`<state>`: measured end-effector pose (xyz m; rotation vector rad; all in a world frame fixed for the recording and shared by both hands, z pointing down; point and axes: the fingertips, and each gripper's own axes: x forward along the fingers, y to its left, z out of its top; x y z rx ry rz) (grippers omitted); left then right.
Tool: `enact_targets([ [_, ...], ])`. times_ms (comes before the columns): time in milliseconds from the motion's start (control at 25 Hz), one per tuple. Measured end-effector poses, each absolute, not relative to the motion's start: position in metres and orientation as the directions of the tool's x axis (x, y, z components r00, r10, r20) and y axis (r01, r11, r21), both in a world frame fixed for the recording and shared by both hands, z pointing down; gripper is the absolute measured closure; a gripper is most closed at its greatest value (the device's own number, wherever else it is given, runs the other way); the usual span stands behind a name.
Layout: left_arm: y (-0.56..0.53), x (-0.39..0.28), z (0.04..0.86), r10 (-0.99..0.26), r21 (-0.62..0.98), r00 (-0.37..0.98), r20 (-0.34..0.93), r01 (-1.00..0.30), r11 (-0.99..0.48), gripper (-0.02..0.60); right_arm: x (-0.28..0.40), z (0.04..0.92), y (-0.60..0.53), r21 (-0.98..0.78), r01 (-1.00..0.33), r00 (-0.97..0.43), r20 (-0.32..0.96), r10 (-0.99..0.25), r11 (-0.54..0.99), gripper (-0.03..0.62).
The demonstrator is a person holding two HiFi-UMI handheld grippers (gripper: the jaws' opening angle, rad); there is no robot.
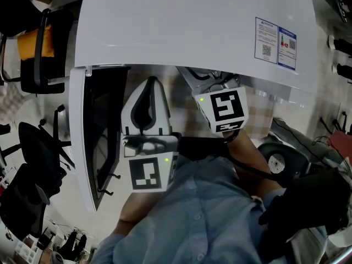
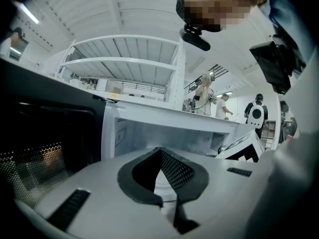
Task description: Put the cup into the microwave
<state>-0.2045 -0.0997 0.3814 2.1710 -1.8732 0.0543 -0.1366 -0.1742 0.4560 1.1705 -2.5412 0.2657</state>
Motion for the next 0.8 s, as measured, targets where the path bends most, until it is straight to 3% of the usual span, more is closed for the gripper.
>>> enact_targets([
  [800,-0.107,-0.213,0.385,-0.965,0.185,0.155,0.211,-0.976,-0.116,0.575,-0.15,0.462,-0.19,-0.012,-0.745,-0.624,0.368,-0.69,0.667,0.195],
])
